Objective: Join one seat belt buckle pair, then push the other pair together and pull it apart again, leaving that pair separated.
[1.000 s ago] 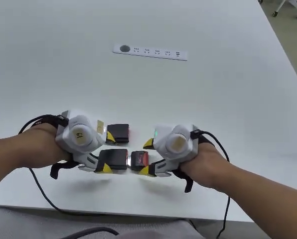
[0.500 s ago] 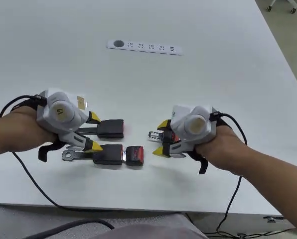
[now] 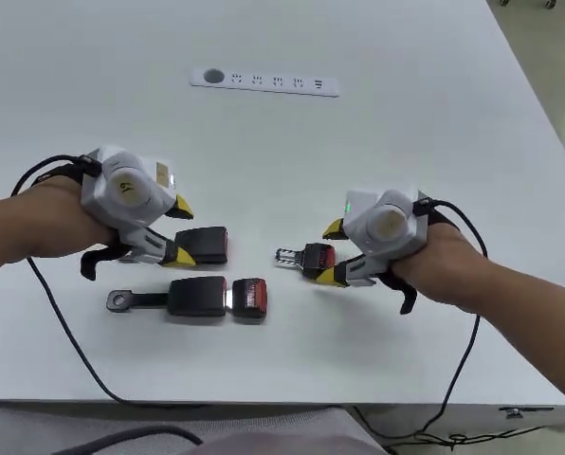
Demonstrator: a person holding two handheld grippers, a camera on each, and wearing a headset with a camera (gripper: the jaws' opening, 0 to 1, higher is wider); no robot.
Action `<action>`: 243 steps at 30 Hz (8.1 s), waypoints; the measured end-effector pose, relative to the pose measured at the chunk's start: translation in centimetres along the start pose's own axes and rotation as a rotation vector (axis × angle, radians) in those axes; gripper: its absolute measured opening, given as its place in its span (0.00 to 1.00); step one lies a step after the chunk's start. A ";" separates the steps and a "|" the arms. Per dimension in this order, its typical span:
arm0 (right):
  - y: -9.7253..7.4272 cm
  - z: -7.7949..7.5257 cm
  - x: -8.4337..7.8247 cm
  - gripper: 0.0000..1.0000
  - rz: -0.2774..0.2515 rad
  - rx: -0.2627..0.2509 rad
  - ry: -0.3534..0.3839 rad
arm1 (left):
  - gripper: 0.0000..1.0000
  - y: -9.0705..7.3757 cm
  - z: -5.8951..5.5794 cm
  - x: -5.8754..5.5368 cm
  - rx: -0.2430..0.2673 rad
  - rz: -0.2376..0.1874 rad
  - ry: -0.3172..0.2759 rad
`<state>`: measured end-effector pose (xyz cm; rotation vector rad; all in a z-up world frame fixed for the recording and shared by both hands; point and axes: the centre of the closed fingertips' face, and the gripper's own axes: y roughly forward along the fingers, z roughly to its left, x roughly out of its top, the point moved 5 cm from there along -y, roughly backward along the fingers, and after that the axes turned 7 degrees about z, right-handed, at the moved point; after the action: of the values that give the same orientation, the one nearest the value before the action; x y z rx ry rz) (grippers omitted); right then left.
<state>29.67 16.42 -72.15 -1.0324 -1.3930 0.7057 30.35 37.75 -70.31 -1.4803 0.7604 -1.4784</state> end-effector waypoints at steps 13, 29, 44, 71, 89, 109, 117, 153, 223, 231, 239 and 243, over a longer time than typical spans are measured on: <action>1.7 -0.4 -0.1 0.33 -0.002 0.080 0.004 | 0.39 2.7 0.8 -0.5 -0.073 0.033 0.037; 2.3 -1.2 0.1 0.32 -0.007 0.135 -0.028 | 0.35 3.5 0.6 -0.8 -0.120 0.047 0.091; 3.0 -1.1 1.8 0.32 0.014 0.123 -0.047 | 0.35 3.5 0.6 -0.6 -0.140 0.061 0.091; 5.1 0.2 6.9 0.32 -0.006 0.110 -0.082 | 0.35 3.4 0.6 -0.5 -0.125 0.068 0.090; 5.8 -0.2 7.5 0.29 -0.016 0.148 -0.071 | 0.34 3.5 0.6 -0.4 -0.135 0.061 0.094; 6.3 0.0 8.9 0.30 -0.002 0.145 -0.072 | 0.34 3.7 0.8 -0.6 -0.131 0.051 0.095; 6.3 0.0 8.8 0.30 0.006 0.140 -0.072 | 0.34 3.7 0.7 -0.6 -0.132 0.055 0.092; 3.2 -0.7 3.0 0.32 0.053 0.089 -0.055 | 0.34 3.5 0.7 -0.5 -0.121 0.061 0.088; -5.8 7.4 -1.1 0.96 -0.206 -0.134 0.367 | 0.99 -8.3 -7.9 -8.6 0.205 -0.154 -0.446; -6.4 7.4 -0.7 0.99 -0.243 -0.163 0.357 | 1.00 -8.8 -9.0 -9.4 0.237 -0.140 -0.491; -6.7 8.8 -1.2 0.99 -0.275 -0.167 0.363 | 1.00 -8.7 -9.2 -9.3 0.236 -0.161 -0.505; -7.0 8.9 -1.2 0.99 -0.305 -0.182 0.380 | 1.00 -8.7 -9.4 -9.6 0.232 -0.185 -0.528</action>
<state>19.59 13.82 -67.44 -1.0042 -1.2558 0.1487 18.78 48.48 -67.70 -1.6859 0.1331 -1.1746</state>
